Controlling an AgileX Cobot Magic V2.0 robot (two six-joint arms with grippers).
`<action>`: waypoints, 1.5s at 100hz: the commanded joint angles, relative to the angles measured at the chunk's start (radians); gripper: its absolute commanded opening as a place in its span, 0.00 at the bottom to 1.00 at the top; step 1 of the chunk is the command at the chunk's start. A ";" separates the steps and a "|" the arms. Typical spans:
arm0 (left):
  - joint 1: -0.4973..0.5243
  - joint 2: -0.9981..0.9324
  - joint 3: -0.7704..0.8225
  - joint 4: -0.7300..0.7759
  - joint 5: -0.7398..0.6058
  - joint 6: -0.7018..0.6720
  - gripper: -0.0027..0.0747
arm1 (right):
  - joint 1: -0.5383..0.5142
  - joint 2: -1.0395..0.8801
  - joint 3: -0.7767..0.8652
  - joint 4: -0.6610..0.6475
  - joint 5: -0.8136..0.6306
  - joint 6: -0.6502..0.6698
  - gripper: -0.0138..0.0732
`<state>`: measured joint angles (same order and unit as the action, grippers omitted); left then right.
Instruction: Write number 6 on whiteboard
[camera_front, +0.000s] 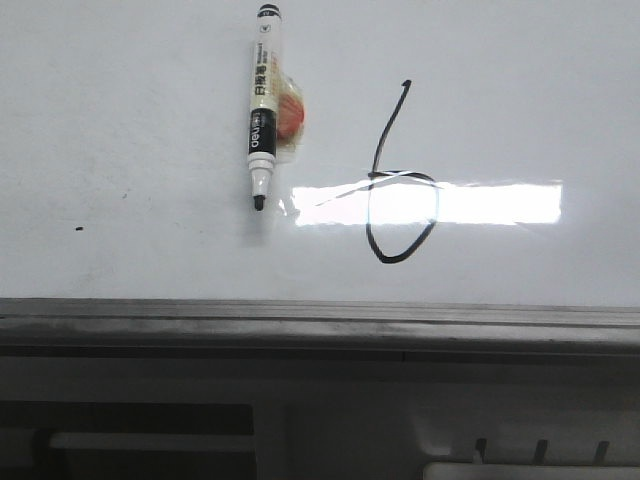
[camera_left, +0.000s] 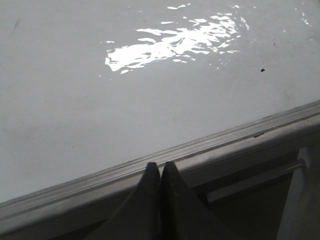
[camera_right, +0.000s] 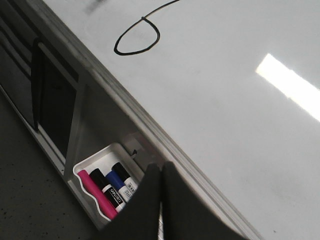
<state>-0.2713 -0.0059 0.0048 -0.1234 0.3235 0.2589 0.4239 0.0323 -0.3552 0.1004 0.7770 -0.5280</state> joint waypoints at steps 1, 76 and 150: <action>0.001 -0.009 0.045 -0.006 -0.060 -0.009 0.01 | -0.006 0.011 -0.022 -0.004 -0.076 -0.005 0.09; 0.001 -0.009 0.045 -0.006 -0.061 -0.009 0.01 | -0.369 -0.061 0.125 -0.056 -0.392 0.249 0.09; 0.001 -0.009 0.045 -0.006 -0.061 -0.009 0.01 | -0.514 -0.061 0.397 -0.272 -0.483 0.580 0.09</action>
<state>-0.2713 -0.0059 0.0048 -0.1234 0.3235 0.2589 -0.0848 -0.0120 0.0163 -0.1425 0.3150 0.0489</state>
